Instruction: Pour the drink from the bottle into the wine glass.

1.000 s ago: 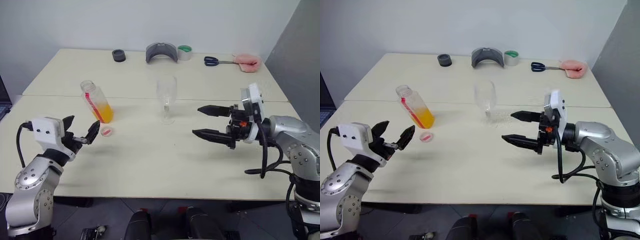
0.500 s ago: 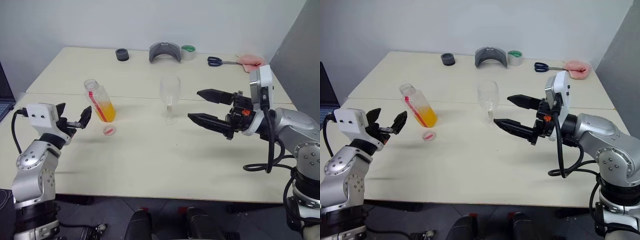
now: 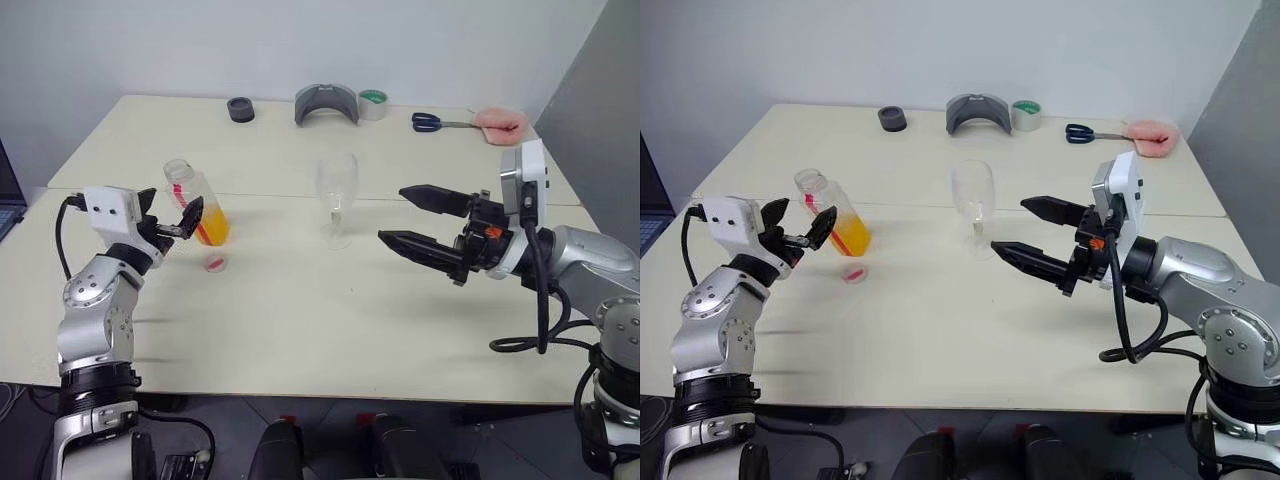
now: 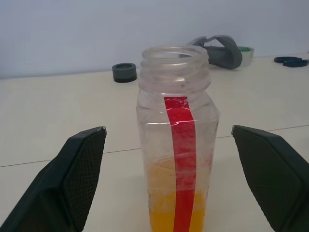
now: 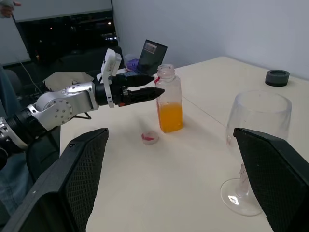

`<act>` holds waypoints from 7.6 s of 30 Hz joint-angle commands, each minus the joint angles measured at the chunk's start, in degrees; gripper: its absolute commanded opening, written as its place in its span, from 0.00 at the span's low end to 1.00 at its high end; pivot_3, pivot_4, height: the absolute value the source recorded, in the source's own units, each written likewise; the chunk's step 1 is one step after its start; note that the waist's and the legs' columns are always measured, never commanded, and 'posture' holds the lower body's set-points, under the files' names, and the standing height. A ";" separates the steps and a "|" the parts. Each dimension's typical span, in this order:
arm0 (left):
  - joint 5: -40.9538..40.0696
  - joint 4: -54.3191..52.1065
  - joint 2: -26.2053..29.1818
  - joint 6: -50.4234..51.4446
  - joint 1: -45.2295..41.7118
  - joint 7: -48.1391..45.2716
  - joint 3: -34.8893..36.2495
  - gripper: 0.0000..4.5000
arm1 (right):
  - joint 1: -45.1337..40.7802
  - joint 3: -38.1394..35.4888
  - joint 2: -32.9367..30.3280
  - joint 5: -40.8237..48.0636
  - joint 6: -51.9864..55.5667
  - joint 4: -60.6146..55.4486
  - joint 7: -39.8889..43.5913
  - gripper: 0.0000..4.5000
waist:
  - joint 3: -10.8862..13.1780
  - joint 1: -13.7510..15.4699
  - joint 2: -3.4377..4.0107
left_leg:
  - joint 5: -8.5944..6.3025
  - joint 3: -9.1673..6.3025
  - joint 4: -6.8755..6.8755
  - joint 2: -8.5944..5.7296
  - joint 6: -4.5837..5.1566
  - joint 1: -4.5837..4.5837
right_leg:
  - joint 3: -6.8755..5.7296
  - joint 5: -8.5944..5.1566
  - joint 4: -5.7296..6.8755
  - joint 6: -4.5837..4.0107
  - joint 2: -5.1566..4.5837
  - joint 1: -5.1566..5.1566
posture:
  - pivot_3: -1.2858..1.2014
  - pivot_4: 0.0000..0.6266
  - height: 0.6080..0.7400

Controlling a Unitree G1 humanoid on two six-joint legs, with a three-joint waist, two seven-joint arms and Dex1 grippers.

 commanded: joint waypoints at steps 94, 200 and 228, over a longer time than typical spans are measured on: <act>20.80 42.55 0.46 -26.06 -41.08 -15.79 -19.36 0.37 | 9.60 6.96 5.00 -22.48 -21.51 -4.61 -10.80 1.00 | -0.01 0.88 -0.06 | 0.00 0.00 0.03 -0.04 0.00 -0.08 | -0.01 0.01 0.00 0.01 0.10 -0.02 | 0.52 0.24 1.00; 69.92 62.94 3.99 -53.16 -68.49 22.30 -53.75 0.37 | 12.17 10.90 13.20 -33.94 -32.03 -0.59 -7.07 1.00 | 0.00 1.14 -0.06 | 0.02 0.09 0.08 -0.05 -0.04 -0.07 | 0.00 0.02 0.09 -0.01 0.05 -0.05 | 0.52 0.24 1.00; 23.62 49.19 -2.76 -33.25 -48.44 0.27 -16.61 0.37 | 8.11 11.06 10.15 -28.59 -29.04 2.72 1.73 1.00 | -0.02 0.85 -0.03 | 0.04 0.05 0.18 -0.04 -0.06 -0.01 | -0.03 0.02 0.29 -0.03 0.02 -0.03 | 0.52 0.24 1.00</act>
